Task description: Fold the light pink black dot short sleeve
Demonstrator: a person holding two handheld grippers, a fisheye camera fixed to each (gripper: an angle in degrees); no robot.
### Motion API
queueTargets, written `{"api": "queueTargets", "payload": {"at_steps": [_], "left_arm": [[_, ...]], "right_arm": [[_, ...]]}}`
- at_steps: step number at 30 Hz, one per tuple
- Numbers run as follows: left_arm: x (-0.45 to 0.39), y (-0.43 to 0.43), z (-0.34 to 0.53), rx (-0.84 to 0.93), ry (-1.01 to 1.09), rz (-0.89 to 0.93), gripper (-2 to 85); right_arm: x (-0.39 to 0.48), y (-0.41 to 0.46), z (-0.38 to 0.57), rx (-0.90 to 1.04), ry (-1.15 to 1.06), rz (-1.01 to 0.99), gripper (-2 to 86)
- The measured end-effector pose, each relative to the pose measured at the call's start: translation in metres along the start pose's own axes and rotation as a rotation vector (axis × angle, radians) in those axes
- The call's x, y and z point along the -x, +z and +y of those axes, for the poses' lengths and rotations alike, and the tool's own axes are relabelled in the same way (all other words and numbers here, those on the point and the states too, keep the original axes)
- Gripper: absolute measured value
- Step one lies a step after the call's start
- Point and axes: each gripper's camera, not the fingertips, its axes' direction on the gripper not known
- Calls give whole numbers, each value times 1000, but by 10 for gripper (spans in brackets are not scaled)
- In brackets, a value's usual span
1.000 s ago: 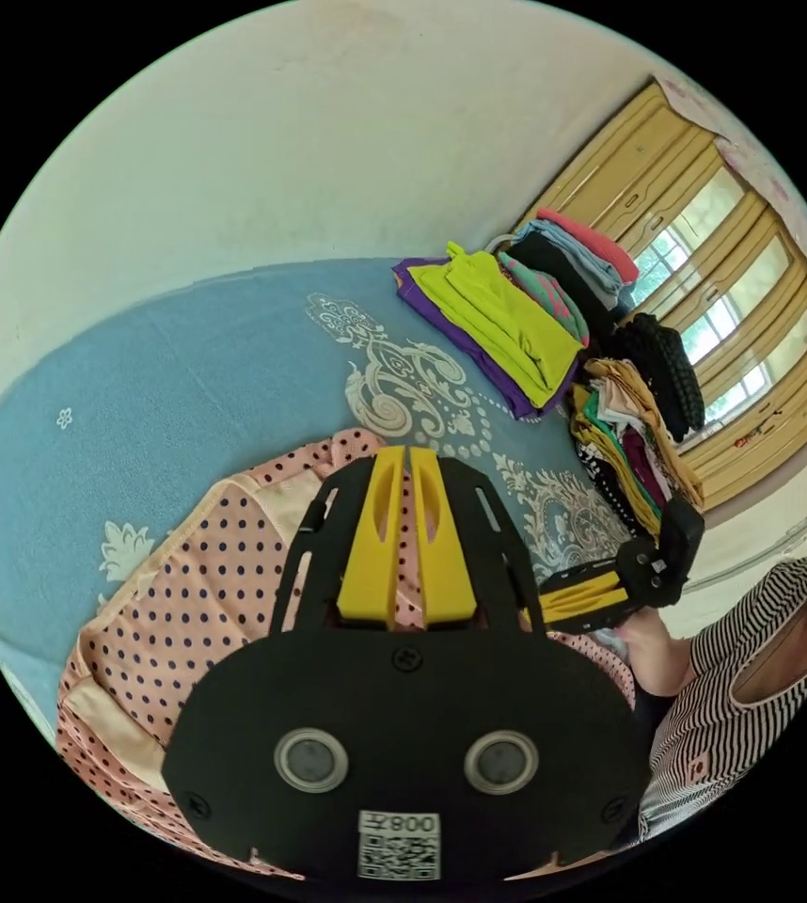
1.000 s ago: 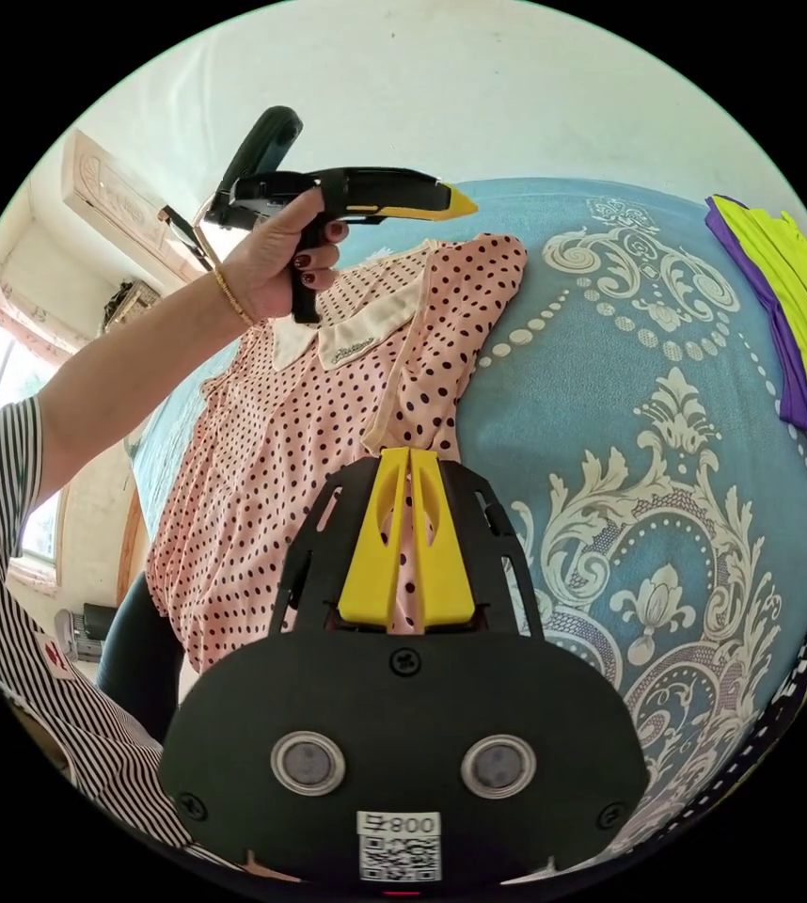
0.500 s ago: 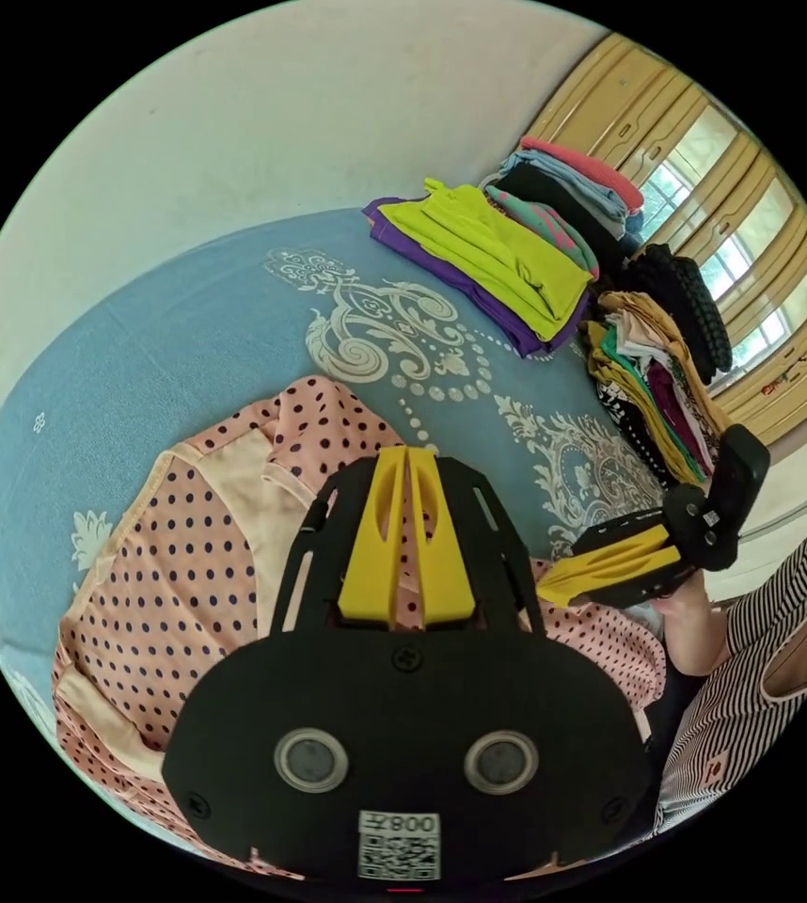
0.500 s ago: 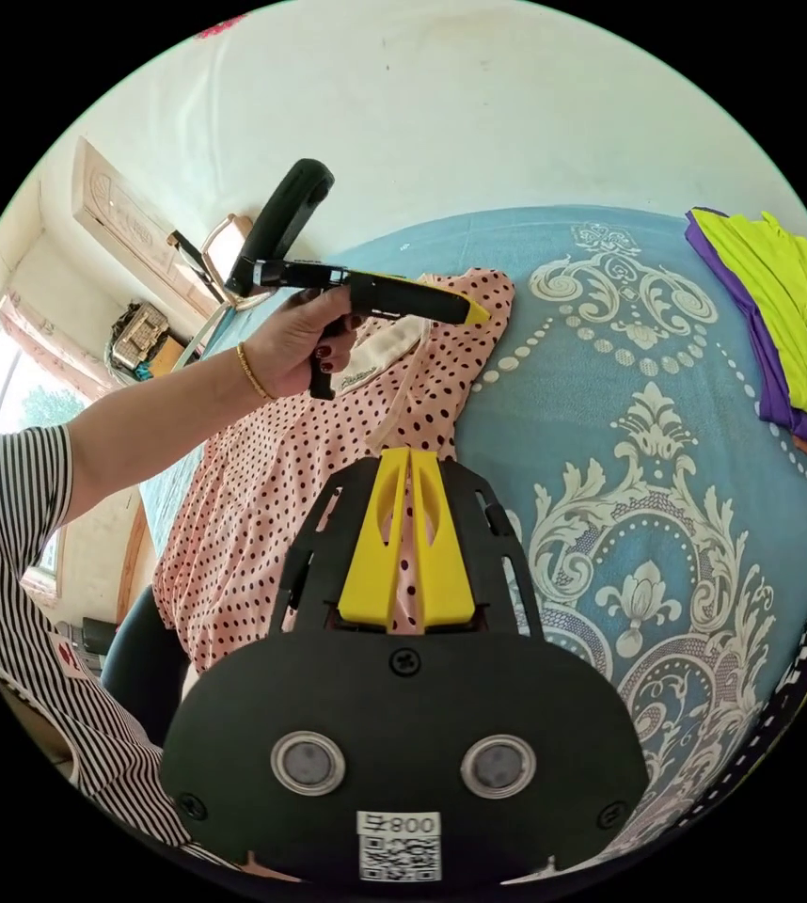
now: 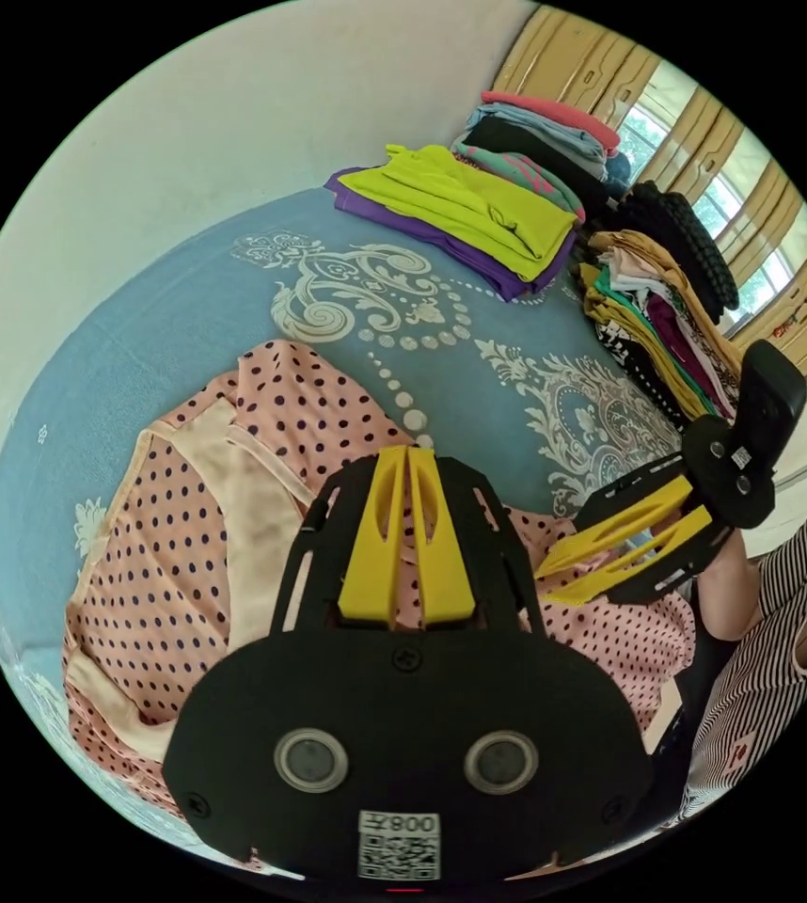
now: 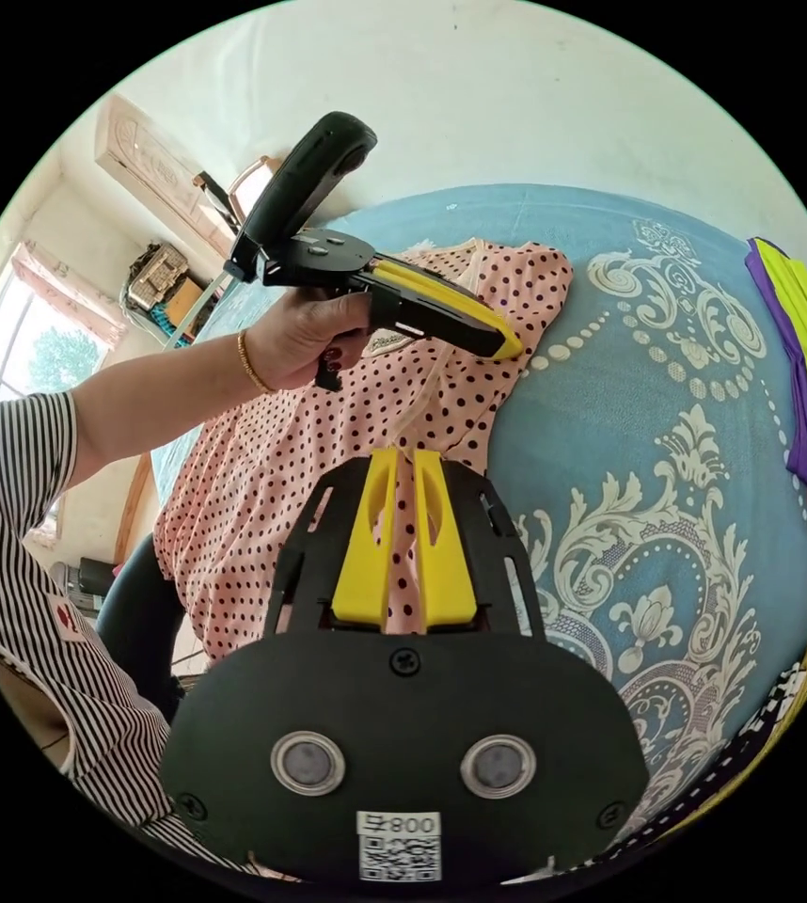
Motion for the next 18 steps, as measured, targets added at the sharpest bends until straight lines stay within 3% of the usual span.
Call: {"api": "queueTargets", "payload": {"at_steps": [5,8,18], "left_arm": [[22,-19,6,-99,-117,-101,3],[37,-2,1,-29,-161,-115,3],[22,-27,62,-97,-121,-108,2]], "right_arm": [[-7,-17,1,-97,33,-27,32],[-11,-9,-4,-54,70,20,16],[-12,-5,-11,-58,109,31,2]]}}
